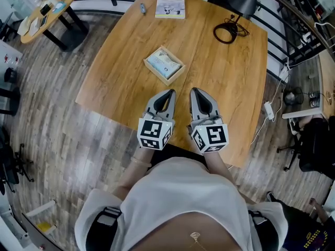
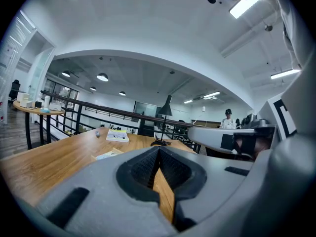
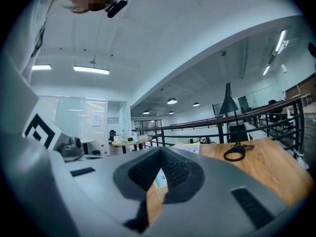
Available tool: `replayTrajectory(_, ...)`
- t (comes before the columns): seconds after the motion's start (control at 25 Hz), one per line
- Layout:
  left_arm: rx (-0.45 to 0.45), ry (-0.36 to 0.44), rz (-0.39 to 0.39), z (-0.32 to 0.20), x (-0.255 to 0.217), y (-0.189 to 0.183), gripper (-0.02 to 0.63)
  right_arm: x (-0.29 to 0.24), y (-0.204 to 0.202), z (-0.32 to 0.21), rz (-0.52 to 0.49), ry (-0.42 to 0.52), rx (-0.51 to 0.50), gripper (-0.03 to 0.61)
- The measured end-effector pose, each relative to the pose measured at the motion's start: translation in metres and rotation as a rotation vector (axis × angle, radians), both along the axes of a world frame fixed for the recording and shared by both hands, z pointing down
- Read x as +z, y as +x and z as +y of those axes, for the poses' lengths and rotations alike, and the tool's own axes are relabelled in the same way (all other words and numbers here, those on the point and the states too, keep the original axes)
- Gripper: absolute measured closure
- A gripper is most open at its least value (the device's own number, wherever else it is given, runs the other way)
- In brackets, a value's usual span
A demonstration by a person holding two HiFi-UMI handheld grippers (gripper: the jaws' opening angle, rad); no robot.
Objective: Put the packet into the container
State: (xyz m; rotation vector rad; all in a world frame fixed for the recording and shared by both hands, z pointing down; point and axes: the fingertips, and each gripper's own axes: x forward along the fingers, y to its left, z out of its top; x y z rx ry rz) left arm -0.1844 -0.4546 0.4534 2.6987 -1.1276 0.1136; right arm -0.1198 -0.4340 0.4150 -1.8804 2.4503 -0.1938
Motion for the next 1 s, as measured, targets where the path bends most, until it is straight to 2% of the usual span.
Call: replayTrajectory(1.0, 0.003, -0.017, 0.007, -0.0029, 0.0009, 0.0023, 0.606, 0.0069, -0.0052, -0.0039, -0.001, -0.028, -0.020, 0.568)
